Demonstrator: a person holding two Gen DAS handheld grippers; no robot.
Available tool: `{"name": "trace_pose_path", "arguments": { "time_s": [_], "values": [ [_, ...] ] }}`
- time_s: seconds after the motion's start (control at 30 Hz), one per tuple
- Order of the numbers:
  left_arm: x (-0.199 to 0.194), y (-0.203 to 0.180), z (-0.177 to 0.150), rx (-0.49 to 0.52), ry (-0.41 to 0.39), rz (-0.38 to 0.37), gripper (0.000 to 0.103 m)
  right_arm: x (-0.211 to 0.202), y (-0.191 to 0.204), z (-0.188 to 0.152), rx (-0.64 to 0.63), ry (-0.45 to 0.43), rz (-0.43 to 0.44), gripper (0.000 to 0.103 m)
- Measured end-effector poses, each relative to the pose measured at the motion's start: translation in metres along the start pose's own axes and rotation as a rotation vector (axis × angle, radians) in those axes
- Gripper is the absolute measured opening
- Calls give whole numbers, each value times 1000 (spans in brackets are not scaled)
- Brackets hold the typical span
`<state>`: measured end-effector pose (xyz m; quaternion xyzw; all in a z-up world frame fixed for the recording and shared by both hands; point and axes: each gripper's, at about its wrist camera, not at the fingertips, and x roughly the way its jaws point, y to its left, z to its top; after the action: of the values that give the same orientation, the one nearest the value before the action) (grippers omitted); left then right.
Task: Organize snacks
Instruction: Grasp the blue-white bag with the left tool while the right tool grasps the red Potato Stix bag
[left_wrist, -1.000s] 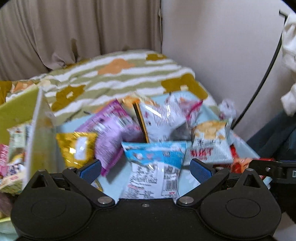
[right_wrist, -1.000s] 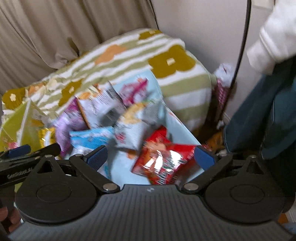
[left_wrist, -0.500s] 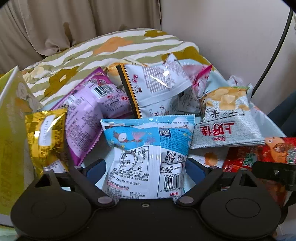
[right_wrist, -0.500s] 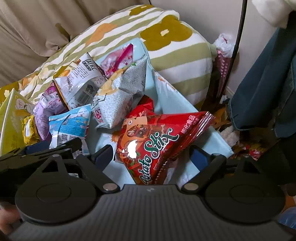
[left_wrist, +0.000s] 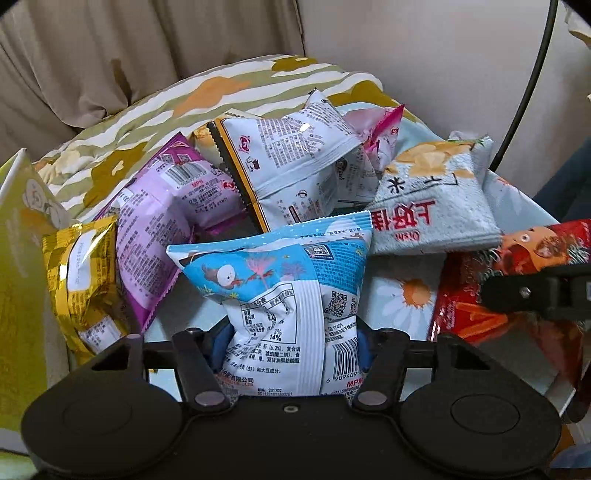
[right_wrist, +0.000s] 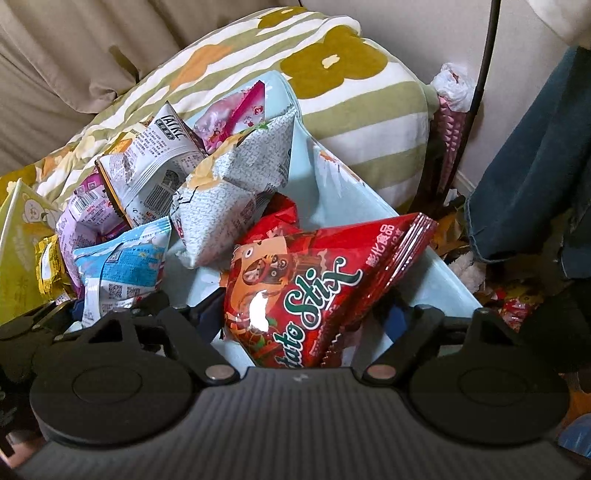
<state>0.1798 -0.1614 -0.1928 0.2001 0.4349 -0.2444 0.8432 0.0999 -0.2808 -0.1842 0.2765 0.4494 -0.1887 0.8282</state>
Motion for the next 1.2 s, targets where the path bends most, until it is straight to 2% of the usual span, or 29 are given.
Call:
{"name": "trace_pose_path", "arguments": {
  "time_s": [0.13,0.2,0.3,0.53,0.7,0.97,1.2],
  "values": [
    [-10,4,-4,-33,-7,-5,65,0,0,0,-21,0,-1,93],
    [-15,5,-5,-45,-12,1,65,-1,1,-1,-37,-1,1,85],
    [-23,7,-6,-60,-21,13,65,-2,1,-1,-52,-1,11,82],
    [-56,9,-10,-106,-68,44,65,-14,3,-4,-105,-13,15,79],
    [-88,7,-11,-151,-113,61,65,-36,4,-5,-137,-40,50,79],
    [-140,15,-9,-228,-202,132,65,-78,16,-3,-213,-89,146,79],
    [-179,54,-11,-319,-257,235,65,-97,54,12,-312,-135,260,79]
  ]
}}
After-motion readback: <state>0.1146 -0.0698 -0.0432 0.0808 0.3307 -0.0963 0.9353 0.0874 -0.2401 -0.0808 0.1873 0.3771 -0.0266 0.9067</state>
